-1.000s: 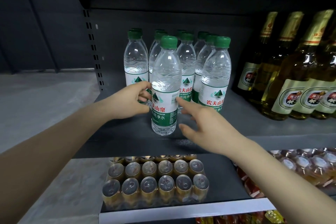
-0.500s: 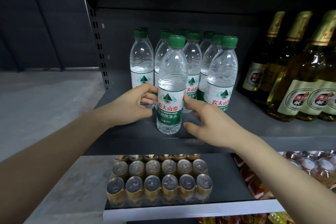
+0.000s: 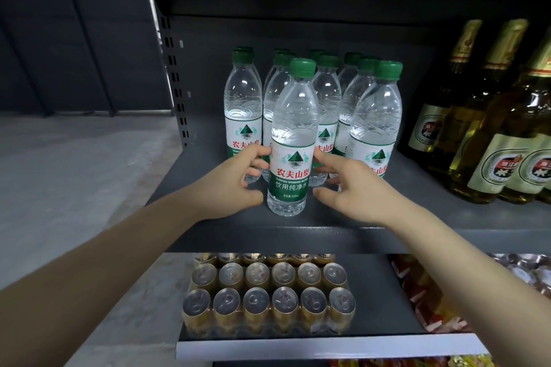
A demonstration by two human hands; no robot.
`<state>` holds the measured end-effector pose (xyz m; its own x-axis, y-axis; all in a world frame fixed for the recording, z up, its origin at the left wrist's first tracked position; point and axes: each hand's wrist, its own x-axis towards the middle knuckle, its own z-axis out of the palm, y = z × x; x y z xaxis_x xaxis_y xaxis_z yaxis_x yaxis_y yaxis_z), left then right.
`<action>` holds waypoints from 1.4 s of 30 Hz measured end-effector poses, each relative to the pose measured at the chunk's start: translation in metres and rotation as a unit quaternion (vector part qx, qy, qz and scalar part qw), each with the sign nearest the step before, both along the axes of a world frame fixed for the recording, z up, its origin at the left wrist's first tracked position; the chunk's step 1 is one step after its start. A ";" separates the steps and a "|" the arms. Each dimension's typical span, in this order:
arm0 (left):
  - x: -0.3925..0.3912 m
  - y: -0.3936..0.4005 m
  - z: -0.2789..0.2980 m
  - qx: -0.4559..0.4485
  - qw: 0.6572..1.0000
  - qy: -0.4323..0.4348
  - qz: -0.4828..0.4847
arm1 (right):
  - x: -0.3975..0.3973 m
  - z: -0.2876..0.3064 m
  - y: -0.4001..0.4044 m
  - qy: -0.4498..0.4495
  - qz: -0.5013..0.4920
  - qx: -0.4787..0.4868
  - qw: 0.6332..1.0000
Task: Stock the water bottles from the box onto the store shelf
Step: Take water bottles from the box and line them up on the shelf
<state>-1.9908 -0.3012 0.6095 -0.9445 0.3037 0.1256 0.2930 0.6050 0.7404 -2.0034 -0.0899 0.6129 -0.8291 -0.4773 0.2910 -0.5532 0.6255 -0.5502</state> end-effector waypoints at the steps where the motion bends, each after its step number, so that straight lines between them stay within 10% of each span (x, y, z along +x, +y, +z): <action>1: 0.000 0.000 -0.001 0.002 1.000 0.002 0.001 | 0.000 0.000 0.000 0.002 0.001 0.002 1.000; 23: -0.013 0.021 -0.005 -0.057 0.991 0.045 0.109 | 0.018 0.009 0.022 0.047 0.029 0.277 0.959; 42: -0.020 0.042 -0.017 -0.028 0.990 0.047 0.130 | 0.020 -0.002 0.040 0.032 0.045 0.292 0.955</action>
